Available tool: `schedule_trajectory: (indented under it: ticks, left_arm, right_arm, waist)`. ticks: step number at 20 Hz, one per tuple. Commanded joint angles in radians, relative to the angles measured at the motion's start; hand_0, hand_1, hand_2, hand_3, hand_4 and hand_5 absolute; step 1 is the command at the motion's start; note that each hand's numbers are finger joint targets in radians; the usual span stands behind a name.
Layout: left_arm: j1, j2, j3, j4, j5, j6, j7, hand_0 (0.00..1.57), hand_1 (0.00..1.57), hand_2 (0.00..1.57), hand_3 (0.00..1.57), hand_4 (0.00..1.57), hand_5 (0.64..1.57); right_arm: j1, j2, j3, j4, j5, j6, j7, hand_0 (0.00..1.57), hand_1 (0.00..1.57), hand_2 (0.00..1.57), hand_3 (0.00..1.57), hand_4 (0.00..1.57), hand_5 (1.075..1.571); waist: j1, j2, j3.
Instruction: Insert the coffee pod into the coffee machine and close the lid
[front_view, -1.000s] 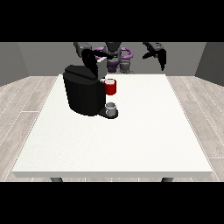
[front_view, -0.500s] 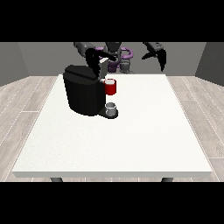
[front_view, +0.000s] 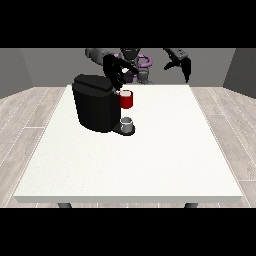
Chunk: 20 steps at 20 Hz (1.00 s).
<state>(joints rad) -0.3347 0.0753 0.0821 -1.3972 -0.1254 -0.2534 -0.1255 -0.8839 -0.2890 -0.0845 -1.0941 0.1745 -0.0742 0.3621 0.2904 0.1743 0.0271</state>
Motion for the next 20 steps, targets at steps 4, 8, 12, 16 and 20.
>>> schedule_trajectory:
  ticks: [4, 8, 12, 16, 20]
  left_arm:
    - [-0.063, 0.009, -0.012, 0.002, 0.010, -0.031, 0.002, 0.00, 0.00, 0.00, 0.00, 0.42, 1.571]
    - [-0.078, -0.005, -0.032, 0.009, 0.009, -0.041, 0.002, 0.00, 0.00, 0.00, 0.00, 0.37, 1.571]
    - [-0.115, -0.021, -0.060, -0.004, 0.009, -0.055, -0.002, 0.00, 0.00, 0.00, 0.00, 0.42, 1.571]
    - [-0.140, -0.007, -0.057, -0.002, 0.025, -0.084, -0.017, 0.00, 0.00, 0.00, 0.00, 0.25, 1.571]
    - [-0.202, -0.040, -0.074, -0.025, 0.017, -0.055, 0.011, 0.00, 0.00, 0.00, 0.00, 0.28, 1.571]
  right_arm:
    - [-0.119, 0.040, 0.052, -0.092, -0.006, 0.044, -0.049, 0.00, 0.00, 0.00, 0.00, 0.09, 1.571]
    - [-0.152, -0.009, 0.033, -0.157, 0.015, 0.027, 0.033, 0.00, 0.00, 0.00, 0.00, 0.00, 1.571]
    - [-0.156, -0.042, 0.010, -0.193, 0.012, 0.038, 0.091, 0.00, 0.00, 0.00, 0.00, 0.00, 1.571]
    - [-0.165, -0.085, -0.029, -0.241, 0.008, 0.050, 0.128, 0.00, 0.00, 0.00, 0.00, 0.00, 1.571]
    - [-0.200, -0.030, -0.015, -0.221, 0.013, 0.014, 0.030, 0.00, 0.00, 0.00, 0.00, 0.00, 1.571]
  waist:
    - [0.132, 0.045, -0.0267]
    - [0.196, 0.067, -0.0274]
    - [0.257, 0.121, -0.0255]
    - [0.307, 0.157, -0.0253]
    - [0.304, 0.212, -0.0265]
